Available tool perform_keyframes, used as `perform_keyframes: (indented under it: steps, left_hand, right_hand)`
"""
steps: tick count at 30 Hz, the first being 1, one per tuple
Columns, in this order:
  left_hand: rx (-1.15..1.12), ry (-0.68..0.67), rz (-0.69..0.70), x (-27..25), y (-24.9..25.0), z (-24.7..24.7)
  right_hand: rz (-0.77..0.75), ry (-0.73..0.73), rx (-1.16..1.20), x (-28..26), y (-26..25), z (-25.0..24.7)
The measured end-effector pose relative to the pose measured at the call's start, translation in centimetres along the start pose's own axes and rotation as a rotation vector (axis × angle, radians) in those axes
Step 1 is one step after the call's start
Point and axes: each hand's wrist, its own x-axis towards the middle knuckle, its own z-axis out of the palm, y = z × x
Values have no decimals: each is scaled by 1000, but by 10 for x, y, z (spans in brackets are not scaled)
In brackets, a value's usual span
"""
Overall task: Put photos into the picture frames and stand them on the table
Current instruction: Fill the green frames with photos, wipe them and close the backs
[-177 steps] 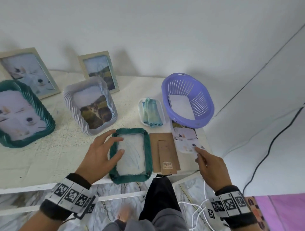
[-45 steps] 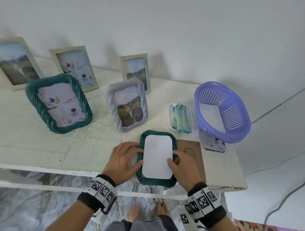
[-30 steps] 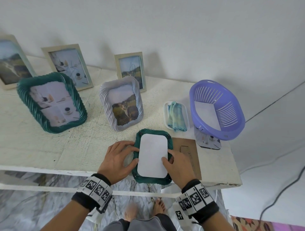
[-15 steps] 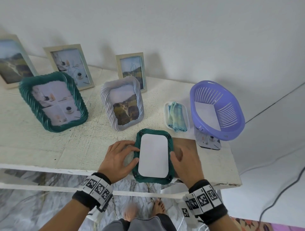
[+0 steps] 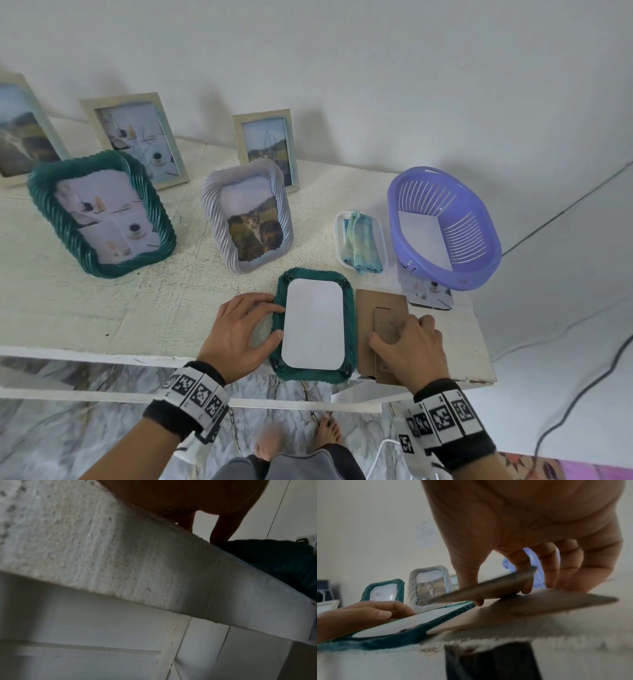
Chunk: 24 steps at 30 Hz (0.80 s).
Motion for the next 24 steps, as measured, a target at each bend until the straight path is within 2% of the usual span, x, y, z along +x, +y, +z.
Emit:
perform_keyframes:
  steps: [3, 6, 15, 24]
  left_hand:
    - [1, 5, 7, -1, 0, -1]
    - [3, 5, 3, -1, 0, -1]
    - [34, -15, 0, 0, 1, -1]
    - [37, -7, 16, 1, 0, -1]
  right_hand:
    - [-14, 59, -52, -4, 2, -11]
    - [-78, 107, 5, -13, -10, -19]
    - [-281, 12, -10, -24, -75, 10]
    - [-319, 4, -43, -21, -87, 28]
